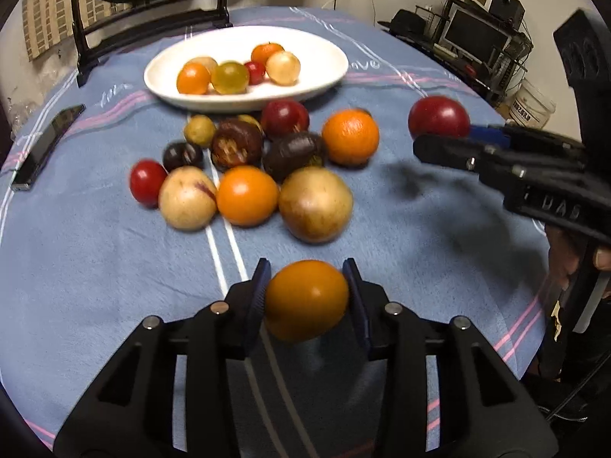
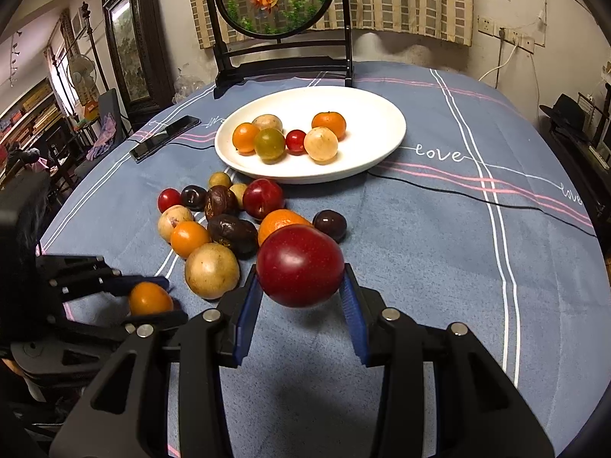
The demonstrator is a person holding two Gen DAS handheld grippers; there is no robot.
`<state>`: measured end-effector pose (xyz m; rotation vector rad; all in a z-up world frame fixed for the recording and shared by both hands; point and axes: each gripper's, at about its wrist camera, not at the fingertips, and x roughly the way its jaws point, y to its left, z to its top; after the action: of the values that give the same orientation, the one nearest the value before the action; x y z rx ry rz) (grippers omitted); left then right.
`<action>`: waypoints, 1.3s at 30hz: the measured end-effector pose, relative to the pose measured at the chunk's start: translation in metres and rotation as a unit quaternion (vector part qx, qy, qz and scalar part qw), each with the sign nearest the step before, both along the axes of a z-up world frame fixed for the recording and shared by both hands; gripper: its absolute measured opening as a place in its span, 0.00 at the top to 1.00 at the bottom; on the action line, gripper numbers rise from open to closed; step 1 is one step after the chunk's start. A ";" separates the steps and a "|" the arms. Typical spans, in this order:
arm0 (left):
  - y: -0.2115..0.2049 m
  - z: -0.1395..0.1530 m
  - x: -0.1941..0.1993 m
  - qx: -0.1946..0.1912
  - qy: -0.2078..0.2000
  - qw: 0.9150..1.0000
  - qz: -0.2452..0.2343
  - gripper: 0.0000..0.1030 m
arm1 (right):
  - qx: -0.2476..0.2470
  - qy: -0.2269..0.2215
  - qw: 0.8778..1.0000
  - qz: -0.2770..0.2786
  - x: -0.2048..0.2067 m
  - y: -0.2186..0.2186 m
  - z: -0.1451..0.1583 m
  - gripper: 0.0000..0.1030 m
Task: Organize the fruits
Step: 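Carry the tomato and orange onto the white plate and open both tools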
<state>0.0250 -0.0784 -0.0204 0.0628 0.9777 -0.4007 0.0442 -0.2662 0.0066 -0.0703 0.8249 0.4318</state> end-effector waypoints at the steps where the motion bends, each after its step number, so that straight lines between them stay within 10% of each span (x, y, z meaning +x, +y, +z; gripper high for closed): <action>1: 0.003 0.006 0.003 -0.002 -0.006 1.000 0.000 0.62 | -0.002 -0.001 1.000 0.001 0.001 0.001 0.001 0.59; 18: 0.018 0.066 0.130 -0.013 -0.069 0.994 0.079 0.61 | -0.002 -0.039 0.999 -0.014 0.087 0.039 0.047 0.59; 39: 0.014 0.032 0.179 -0.013 -0.078 0.989 0.123 0.61 | 0.019 0.015 0.998 -0.055 0.137 0.042 0.006 0.59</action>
<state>0.2040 -0.0644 0.0119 -0.0499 0.8133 -0.1791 0.1816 -0.2246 0.0128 0.0168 0.8461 0.3449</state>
